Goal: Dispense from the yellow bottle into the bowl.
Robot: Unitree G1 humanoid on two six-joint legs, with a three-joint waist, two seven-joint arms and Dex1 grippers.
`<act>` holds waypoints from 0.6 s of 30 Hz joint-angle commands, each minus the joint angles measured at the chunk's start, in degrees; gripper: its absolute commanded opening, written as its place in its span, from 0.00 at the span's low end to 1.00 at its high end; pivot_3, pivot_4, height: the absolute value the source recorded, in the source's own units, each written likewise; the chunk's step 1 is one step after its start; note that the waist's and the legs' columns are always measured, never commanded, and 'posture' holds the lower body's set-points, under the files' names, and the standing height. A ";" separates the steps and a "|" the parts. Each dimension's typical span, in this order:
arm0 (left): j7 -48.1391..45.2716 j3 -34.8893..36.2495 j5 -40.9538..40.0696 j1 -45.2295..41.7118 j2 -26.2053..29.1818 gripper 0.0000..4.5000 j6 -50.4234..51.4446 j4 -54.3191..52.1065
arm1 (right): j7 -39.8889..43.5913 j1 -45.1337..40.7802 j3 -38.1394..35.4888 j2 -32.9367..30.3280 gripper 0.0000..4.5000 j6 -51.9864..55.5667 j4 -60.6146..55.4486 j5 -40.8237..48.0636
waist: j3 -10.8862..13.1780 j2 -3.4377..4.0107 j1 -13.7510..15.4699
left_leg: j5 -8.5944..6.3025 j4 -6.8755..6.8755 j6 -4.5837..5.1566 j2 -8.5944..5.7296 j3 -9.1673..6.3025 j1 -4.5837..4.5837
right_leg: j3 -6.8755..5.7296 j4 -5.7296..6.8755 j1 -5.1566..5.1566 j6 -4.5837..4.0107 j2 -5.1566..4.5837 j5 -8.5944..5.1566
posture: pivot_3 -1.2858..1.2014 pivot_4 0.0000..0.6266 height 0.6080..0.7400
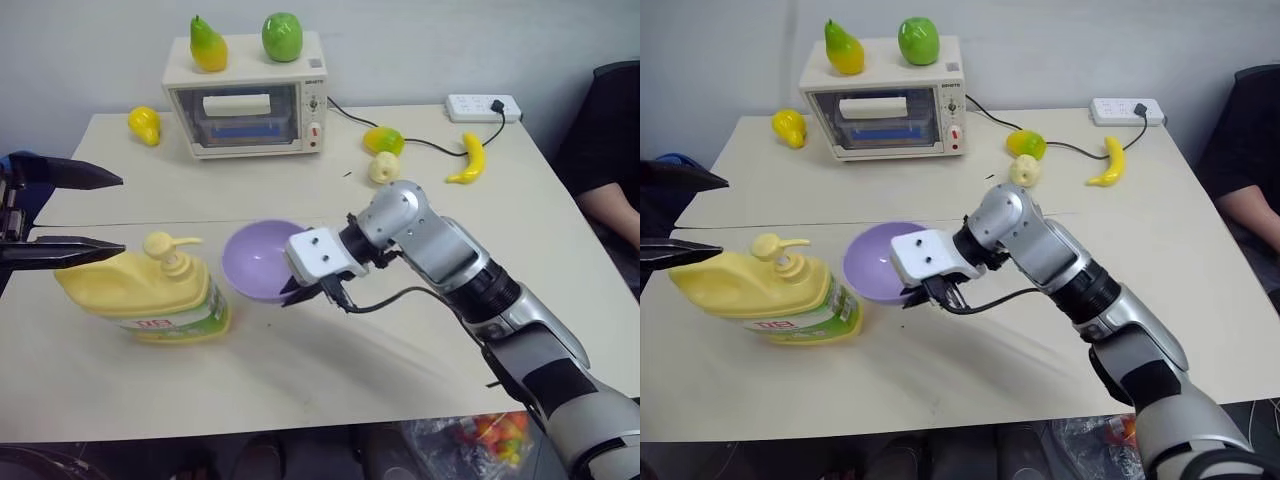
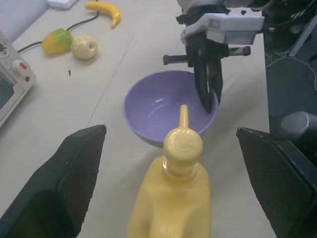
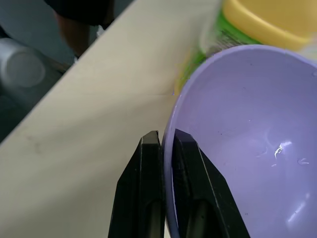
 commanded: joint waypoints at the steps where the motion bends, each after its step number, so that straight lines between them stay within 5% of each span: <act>1: 0.20 1.89 0.77 0.32 -0.48 1.00 -0.55 -1.98 | -3.13 -1.04 -0.95 1.28 0.01 6.86 -4.32 -0.93 | 0.00 0.00 0.04 | 0.01 0.00 -0.01 0.01 -0.02 -0.06 | -0.05 0.01 -0.07 -0.02 0.00 0.01 | 0.52 0.24 1.00; 9: 0.59 -0.07 2.28 0.70 -2.58 1.00 -1.85 -3.65 | -11.36 -3.47 -5.02 5.24 0.01 27.31 -9.02 1.61 | 0.00 -0.01 -0.21 | 0.05 0.10 -0.09 -0.02 0.17 -0.42 | -0.61 0.21 -0.65 -0.28 -0.27 0.17 | 0.52 0.24 1.00; 18: 2.66 -4.42 2.07 -5.33 -5.22 1.00 -2.61 -1.97 | -15.75 -6.33 -5.15 7.15 0.01 32.49 -10.20 3.19 | -0.01 -0.02 -0.20 | 0.06 0.72 -0.10 -0.07 -0.02 -0.77 | -0.95 0.49 -0.71 -0.34 -0.42 0.26 | 0.52 0.24 1.00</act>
